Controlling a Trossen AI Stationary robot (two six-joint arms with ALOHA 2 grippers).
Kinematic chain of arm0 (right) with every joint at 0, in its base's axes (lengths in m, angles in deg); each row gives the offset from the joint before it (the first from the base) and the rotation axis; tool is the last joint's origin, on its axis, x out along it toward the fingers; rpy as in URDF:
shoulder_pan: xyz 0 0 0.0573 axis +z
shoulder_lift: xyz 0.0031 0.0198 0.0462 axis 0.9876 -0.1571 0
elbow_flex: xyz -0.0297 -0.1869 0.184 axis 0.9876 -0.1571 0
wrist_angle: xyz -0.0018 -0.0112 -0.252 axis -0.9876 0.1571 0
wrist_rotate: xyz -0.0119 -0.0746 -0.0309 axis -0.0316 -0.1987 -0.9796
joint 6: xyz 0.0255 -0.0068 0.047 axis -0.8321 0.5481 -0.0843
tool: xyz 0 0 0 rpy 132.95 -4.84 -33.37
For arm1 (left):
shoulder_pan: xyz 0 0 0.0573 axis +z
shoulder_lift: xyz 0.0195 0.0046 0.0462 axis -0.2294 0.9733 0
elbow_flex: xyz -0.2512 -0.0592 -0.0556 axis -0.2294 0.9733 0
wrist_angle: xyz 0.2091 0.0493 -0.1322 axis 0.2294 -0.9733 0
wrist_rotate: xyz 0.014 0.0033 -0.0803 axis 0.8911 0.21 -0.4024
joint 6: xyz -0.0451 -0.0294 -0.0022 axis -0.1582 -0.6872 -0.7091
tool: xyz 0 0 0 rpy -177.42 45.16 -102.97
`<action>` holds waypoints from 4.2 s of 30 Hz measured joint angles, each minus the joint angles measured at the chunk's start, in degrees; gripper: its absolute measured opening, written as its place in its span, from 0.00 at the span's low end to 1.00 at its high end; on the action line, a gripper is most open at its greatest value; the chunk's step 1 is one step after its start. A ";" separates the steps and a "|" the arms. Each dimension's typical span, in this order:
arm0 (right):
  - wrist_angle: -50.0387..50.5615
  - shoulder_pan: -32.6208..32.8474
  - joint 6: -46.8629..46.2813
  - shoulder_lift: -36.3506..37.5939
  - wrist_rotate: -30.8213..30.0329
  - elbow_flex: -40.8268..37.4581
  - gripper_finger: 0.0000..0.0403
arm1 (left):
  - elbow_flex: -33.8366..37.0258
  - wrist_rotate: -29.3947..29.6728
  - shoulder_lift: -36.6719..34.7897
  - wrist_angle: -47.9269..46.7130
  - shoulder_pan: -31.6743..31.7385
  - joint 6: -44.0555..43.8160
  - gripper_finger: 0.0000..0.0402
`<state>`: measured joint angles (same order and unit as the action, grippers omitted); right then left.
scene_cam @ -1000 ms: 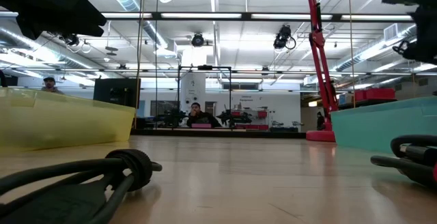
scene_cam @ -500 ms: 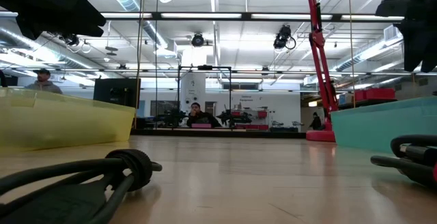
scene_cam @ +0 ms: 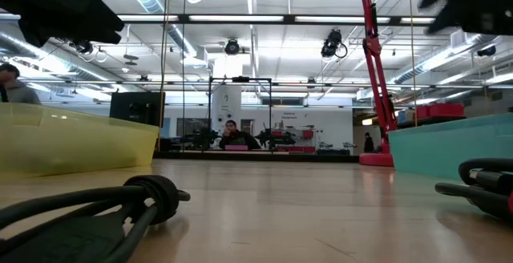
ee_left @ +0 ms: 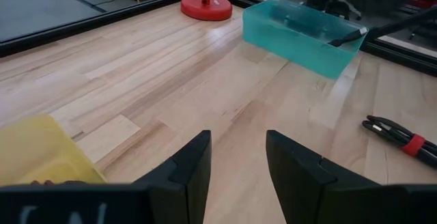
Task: Pick & Place USB Port
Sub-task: Put the black charger cable into the green bin
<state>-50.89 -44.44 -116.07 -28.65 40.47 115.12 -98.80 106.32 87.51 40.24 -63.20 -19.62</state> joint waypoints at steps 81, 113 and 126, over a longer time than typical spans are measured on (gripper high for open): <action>-34.49 3.45 0.49 -32.98 14.29 0.08 0.01 | 0.00 -2.40 0.00 0.48 -0.02 -0.46 0.37; 33.04 -10.16 -10.06 9.71 0.89 -0.02 0.00 | 0.00 -2.25 0.00 0.49 0.00 -0.46 0.37; 40.71 -13.74 -14.01 9.71 5.12 -0.02 0.02 | 0.00 -2.22 0.00 0.50 0.00 -0.48 0.37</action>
<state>-10.19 -58.18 -130.09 -18.94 45.59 115.09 -98.80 104.10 87.51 40.74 -63.20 -20.10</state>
